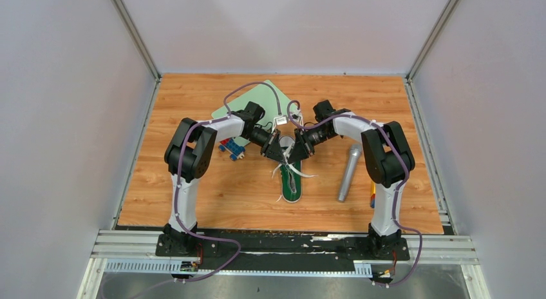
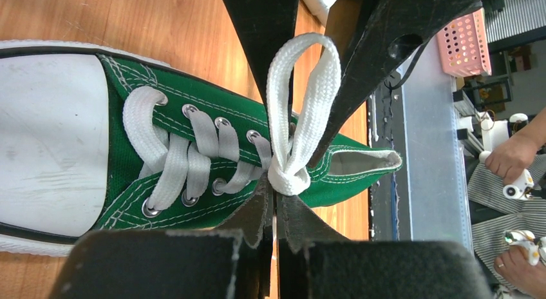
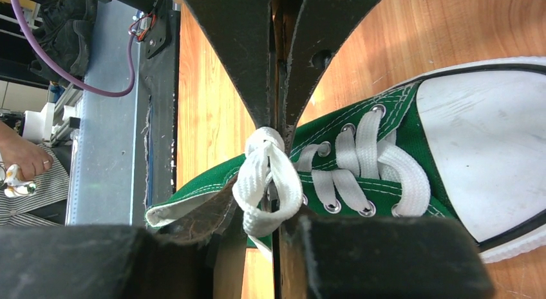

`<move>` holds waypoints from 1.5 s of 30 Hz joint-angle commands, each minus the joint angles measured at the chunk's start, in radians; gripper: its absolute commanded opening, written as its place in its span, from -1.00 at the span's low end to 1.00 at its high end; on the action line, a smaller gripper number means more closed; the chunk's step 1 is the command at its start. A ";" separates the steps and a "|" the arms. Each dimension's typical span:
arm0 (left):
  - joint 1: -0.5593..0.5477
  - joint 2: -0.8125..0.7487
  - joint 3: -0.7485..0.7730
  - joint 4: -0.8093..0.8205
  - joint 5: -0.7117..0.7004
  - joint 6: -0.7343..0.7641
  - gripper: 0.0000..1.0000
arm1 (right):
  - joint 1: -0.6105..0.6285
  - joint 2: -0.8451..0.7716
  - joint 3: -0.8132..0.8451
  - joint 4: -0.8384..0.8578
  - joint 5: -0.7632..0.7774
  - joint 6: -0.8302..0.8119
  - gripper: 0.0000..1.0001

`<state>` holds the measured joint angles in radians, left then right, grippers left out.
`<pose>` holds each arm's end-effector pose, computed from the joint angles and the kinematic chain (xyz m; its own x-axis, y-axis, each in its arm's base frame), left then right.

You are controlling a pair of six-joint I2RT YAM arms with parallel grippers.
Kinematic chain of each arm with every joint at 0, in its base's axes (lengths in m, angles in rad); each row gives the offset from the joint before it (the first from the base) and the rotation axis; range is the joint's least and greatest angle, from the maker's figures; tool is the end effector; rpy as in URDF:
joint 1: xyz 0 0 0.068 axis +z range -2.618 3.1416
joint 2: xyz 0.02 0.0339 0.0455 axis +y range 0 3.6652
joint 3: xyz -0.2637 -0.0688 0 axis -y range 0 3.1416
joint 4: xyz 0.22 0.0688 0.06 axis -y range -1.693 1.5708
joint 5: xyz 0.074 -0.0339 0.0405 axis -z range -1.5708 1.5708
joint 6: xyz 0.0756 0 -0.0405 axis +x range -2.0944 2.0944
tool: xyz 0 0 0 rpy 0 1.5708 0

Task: Tie the shoes

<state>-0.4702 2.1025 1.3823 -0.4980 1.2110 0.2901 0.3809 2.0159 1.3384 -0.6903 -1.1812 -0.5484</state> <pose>0.3186 -0.2413 0.1464 -0.6736 0.4553 -0.5822 0.6683 0.0388 -0.7429 0.3112 0.2000 0.1597 -0.6121 -0.4584 -0.6444 -0.7423 0.0519 0.6681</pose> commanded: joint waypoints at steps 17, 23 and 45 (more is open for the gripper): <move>0.003 -0.036 0.011 0.036 0.015 -0.010 -0.25 | 0.033 -0.094 -0.048 0.157 0.156 0.107 -0.89; 0.001 -0.035 0.007 0.076 0.029 -0.053 -0.09 | 0.034 -0.101 -0.059 0.161 0.167 0.107 -0.89; -0.001 -0.006 0.045 -0.051 0.121 0.016 0.10 | 0.035 -0.104 -0.064 0.166 0.177 0.123 -0.89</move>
<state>-0.4660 2.1025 1.3895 -0.4614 1.2625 0.2146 0.4007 1.9549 1.2758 -0.5476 -1.0058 -0.4267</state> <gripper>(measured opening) 0.536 0.058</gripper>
